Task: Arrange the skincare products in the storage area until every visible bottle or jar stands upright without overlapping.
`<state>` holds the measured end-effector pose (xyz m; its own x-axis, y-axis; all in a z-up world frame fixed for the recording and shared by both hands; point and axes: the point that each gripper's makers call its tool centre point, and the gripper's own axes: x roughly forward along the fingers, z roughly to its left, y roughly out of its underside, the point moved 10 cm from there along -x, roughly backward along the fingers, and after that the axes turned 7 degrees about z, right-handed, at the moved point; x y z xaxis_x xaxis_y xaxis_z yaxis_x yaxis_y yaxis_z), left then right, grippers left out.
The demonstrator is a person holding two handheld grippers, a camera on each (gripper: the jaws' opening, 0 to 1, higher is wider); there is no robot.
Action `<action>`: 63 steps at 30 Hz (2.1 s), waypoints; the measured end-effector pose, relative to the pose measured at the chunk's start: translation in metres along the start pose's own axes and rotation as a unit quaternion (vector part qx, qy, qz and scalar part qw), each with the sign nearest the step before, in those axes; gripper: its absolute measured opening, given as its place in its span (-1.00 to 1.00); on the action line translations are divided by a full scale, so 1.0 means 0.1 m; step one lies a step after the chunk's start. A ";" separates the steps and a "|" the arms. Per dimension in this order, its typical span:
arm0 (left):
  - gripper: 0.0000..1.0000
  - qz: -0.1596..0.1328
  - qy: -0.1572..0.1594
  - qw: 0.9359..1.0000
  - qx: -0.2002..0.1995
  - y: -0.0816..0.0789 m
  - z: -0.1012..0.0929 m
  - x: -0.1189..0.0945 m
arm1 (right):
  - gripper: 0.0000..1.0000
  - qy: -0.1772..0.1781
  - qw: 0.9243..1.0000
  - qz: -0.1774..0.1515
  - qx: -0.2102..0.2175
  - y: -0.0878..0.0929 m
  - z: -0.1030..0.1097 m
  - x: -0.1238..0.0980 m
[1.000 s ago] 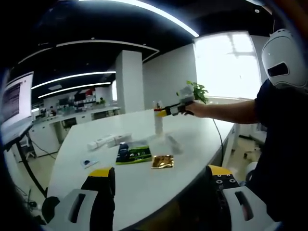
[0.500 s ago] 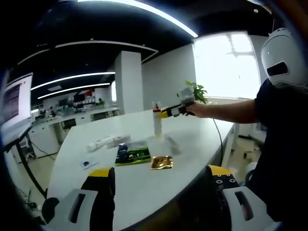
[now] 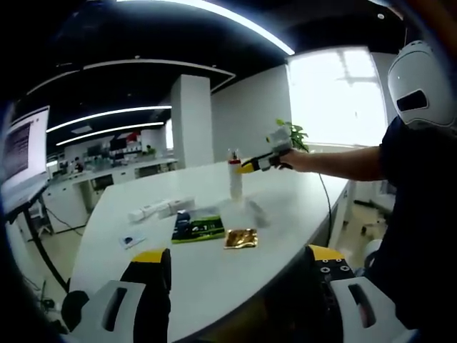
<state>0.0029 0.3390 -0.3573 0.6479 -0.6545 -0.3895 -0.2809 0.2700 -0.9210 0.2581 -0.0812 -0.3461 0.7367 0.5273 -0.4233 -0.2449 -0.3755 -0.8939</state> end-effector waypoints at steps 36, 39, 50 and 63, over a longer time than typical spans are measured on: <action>0.55 0.002 -0.001 1.000 -0.002 0.04 0.01 -0.03 | -0.27 0.033 0.998 -0.011 0.046 -0.03 0.06 0.11; 0.54 0.002 -0.001 1.000 -0.002 0.05 0.01 -0.04 | -0.21 0.042 0.997 -0.016 0.059 -0.04 0.08 0.14; 0.54 0.003 0.000 1.000 0.000 0.06 0.02 -0.07 | -0.17 0.072 0.994 -0.022 0.080 -0.10 0.12 0.24; 0.54 0.003 0.000 1.000 0.001 0.06 0.03 -0.09 | -0.19 0.102 0.989 -0.036 0.100 -0.13 0.22 0.35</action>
<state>-0.0024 0.3491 -0.3588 0.6465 -0.6529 -0.3946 -0.2837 0.2744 -0.9188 0.2729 -0.0408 -0.3521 0.8631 0.3757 -0.3374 -0.2918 -0.1744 -0.9405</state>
